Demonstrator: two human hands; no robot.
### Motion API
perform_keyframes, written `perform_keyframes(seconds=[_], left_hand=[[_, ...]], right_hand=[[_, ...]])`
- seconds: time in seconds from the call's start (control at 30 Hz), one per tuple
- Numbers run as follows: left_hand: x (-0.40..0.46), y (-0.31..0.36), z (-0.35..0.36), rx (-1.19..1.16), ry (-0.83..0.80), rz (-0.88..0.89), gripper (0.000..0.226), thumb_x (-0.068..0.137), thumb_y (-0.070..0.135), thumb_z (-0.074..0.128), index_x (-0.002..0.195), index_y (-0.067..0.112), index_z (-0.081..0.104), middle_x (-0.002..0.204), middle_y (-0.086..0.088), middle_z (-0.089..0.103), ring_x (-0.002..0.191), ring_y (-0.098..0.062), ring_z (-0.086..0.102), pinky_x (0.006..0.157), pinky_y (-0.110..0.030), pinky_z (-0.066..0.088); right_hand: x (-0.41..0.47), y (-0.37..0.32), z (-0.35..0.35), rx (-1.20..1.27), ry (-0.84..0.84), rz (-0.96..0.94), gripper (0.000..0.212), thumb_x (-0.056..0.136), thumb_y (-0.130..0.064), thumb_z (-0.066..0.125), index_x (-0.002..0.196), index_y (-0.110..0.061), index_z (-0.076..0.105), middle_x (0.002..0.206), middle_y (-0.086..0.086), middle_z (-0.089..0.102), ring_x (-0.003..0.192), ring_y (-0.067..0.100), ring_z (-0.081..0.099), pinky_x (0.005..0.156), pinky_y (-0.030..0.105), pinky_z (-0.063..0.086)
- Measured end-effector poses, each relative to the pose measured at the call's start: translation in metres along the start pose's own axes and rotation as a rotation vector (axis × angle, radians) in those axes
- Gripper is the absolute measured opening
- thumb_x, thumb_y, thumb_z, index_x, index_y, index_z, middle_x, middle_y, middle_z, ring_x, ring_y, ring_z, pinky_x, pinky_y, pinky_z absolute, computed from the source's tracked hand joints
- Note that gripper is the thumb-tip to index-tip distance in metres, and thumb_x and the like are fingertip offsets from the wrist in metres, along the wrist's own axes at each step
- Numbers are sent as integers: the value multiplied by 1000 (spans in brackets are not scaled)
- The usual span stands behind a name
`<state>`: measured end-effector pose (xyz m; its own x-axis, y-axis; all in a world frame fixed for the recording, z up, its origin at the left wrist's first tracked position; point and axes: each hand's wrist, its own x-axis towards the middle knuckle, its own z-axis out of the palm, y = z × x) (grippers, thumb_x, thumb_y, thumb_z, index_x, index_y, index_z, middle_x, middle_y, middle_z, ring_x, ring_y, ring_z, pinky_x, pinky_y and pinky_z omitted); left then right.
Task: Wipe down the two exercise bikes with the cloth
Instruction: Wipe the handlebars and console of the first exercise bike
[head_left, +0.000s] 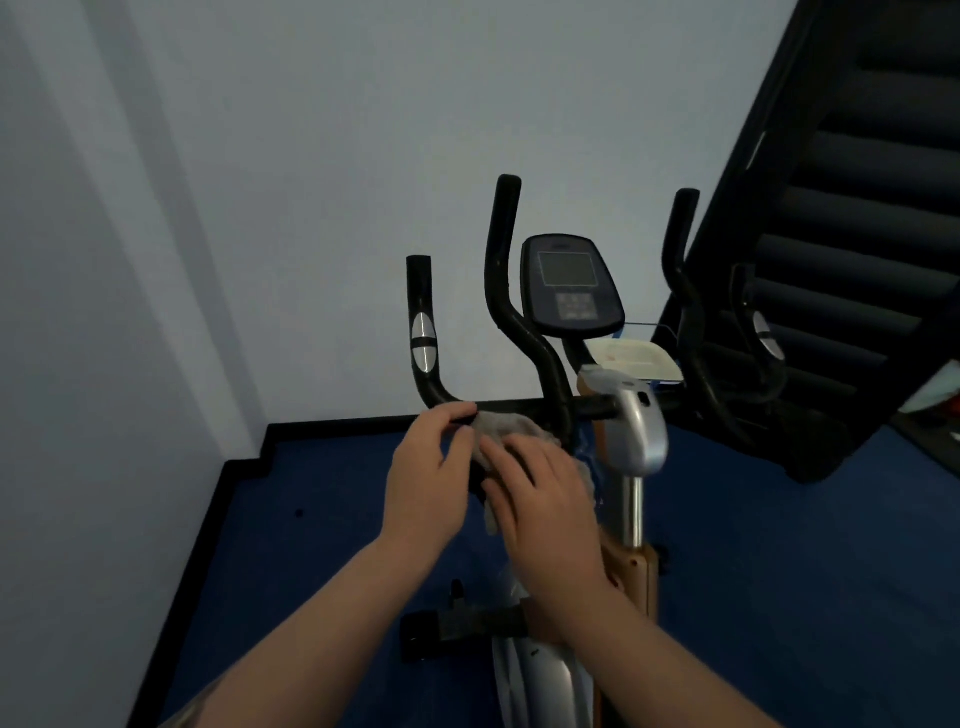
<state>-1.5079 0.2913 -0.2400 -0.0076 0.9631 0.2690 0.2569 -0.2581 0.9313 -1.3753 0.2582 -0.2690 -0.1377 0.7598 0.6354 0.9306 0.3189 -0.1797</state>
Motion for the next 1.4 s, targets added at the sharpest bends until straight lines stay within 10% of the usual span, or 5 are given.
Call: perform_keyframes(seconds=[0.4,0.83,1.4], left_hand=[[6,-24,29,-29,-96,30,41,98,40,35,129,23,56,117,10,65,110,-6,60,97,-40,50],[-3,-40,33,-184,-133,14,37,102,40,30,131,35,52,114,22,66,109,-2,62,92,-21,50],[-5,-35,31,-37,-92,76,43,103,41,26,136,30,51,114,33,62,105,5,60,84,-7,44]], right_hand=[[-12,25,3,-54,-15,-89,44,95,-23,45,138,-18,53,143,1,51,138,16,39,117,44,22],[-26,22,-4,-110,-90,-67,55,89,-21,44,144,-20,44,150,-1,40,142,14,31,120,44,11],[42,16,-8,-64,-204,123,45,95,-25,55,139,-19,49,128,9,57,106,26,57,83,39,50]])
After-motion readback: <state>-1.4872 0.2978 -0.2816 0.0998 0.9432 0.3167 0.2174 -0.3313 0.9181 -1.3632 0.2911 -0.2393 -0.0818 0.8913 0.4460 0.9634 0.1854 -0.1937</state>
